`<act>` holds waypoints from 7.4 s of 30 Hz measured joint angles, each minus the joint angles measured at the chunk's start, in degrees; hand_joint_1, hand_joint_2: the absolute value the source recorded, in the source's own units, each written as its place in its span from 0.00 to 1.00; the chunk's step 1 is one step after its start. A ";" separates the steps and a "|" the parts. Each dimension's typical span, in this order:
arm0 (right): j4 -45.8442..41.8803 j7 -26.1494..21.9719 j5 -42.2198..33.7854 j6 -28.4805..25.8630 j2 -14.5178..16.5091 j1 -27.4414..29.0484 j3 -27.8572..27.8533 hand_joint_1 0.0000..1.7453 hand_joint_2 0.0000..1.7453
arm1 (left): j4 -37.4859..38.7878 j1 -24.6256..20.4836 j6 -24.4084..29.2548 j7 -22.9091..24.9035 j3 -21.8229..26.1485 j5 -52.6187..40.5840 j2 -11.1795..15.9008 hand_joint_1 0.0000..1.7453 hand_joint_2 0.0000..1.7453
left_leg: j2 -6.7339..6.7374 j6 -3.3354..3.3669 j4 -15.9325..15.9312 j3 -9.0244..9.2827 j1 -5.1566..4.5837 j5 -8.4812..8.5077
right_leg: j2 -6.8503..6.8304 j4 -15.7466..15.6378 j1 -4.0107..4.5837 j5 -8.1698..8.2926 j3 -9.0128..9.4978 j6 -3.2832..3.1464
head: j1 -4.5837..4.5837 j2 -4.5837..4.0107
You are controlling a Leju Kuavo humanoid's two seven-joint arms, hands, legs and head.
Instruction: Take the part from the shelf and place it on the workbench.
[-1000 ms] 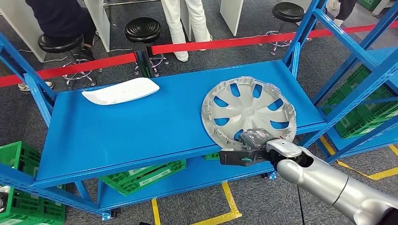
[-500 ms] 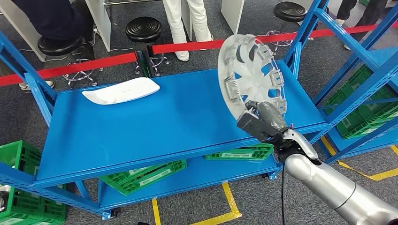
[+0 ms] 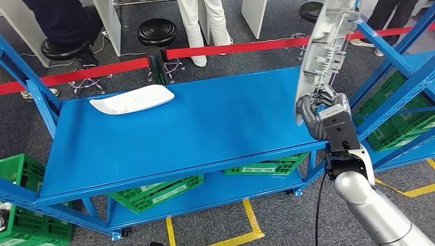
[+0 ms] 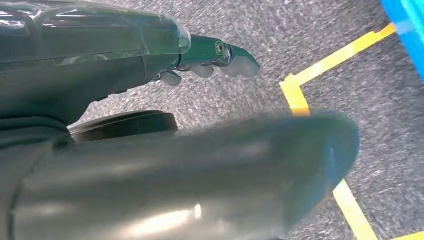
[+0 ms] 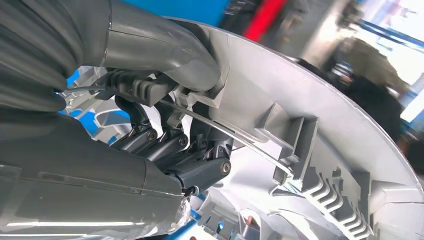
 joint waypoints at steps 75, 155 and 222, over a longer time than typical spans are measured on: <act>-20.06 -24.78 -3.59 1.12 18.58 16.04 9.97 1.00 1.00 | 0.44 -0.24 3.21 -0.90 0.55 3.92 7.03 0.00 1.00 | -0.03 -1.55 3.19 -0.77 -0.02 -3.39 | -0.06 -0.16 -0.47 2.08 -1.87 -2.01 | 0.70 0.00; -19.65 -22.63 -5.98 -1.36 18.81 18.58 6.99 1.00 1.00 | -0.61 -0.48 2.28 -1.23 0.50 2.26 3.64 0.00 1.00 | -0.30 1.17 -3.37 6.45 0.21 -2.80 | -0.18 5.59 0.05 0.47 -7.98 0.48 | -0.04 0.00; -19.46 -21.09 -2.02 -2.64 18.69 19.07 7.26 1.00 1.00 | -0.61 -0.25 2.16 -0.76 0.50 1.81 3.02 0.00 1.00 | -2.86 1.57 -1.92 1.99 -0.22 -0.28 | 0.09 12.17 0.00 -4.16 -5.38 0.36 | 1.25 0.00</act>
